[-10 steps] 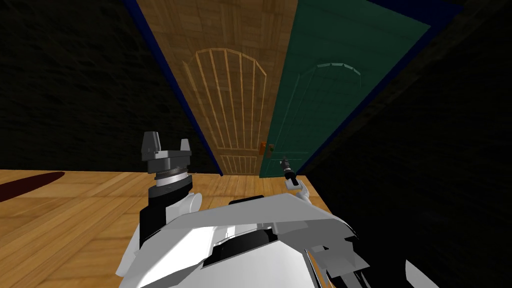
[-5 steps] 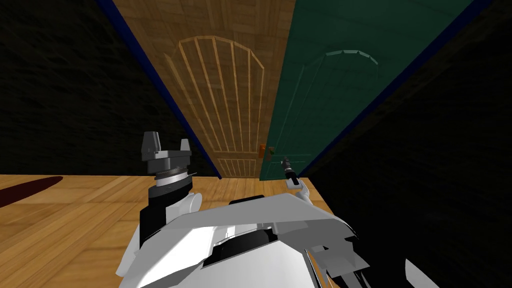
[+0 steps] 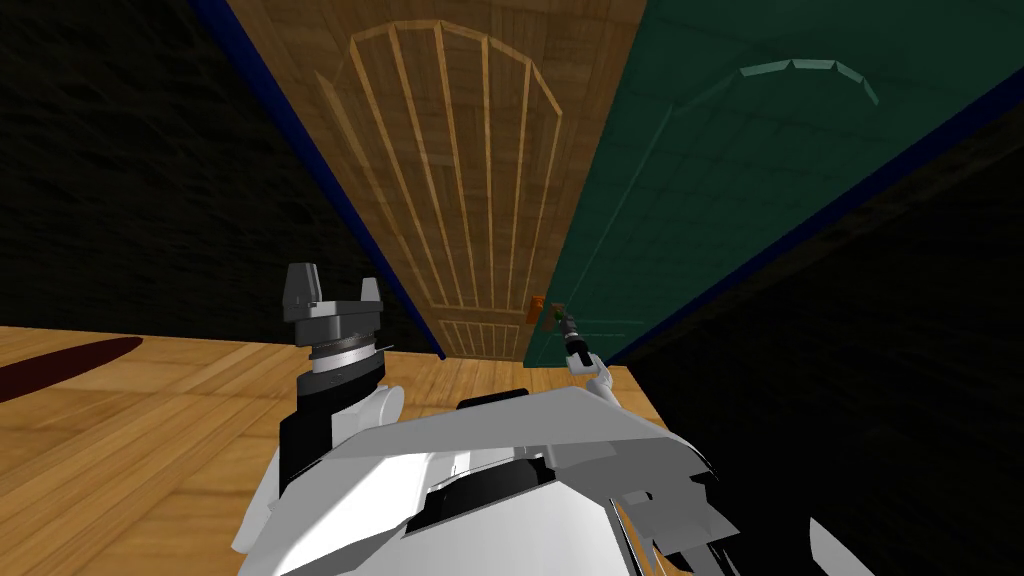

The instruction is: Pull the door open

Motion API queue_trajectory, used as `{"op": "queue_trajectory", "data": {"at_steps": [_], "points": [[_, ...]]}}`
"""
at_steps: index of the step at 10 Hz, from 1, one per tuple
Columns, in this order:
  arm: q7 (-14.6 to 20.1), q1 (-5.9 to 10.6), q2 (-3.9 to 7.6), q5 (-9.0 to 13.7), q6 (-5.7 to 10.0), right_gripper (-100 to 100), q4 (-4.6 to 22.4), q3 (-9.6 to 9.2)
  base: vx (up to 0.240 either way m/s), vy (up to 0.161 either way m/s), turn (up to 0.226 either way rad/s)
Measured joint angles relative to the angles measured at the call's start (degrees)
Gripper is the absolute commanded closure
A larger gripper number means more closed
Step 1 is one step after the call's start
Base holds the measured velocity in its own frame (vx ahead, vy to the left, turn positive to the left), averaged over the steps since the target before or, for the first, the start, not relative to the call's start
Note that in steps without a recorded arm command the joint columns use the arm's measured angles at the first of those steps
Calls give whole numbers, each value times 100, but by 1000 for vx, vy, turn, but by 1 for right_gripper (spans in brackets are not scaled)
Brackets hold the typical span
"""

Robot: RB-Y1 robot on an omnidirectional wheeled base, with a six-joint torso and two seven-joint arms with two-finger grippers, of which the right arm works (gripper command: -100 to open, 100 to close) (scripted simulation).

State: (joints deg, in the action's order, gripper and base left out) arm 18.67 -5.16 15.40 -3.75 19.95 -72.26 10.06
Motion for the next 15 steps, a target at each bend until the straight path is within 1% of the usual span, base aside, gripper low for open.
{"op": "queue_trajectory", "data": {"at_steps": [1,5,6,7,8,9,13,14,15], "points": [[0,16,9,2,6,100,-15,10,-31,-10,15],[-3,-11,-8,-4,-9,100,6,-11,-35,-8,-9],[6,-20,19,0,6,100,6,-1,-178,-82,-62],[21,-65,55,5,27,100,24,28,-176,-76,-38],[42,-96,97,12,61,-100,113,43,-189,6,37],[69,-109,110,8,76,-100,94,8,-193,54,60],[207,-172,129,-26,53,-100,-162,-216,-193,62,45],[236,-189,130,-33,50,-100,-218,-265,-80,21,2],[242,-192,129,-34,49,-100,-225,-271,38,-111,-204]]}}
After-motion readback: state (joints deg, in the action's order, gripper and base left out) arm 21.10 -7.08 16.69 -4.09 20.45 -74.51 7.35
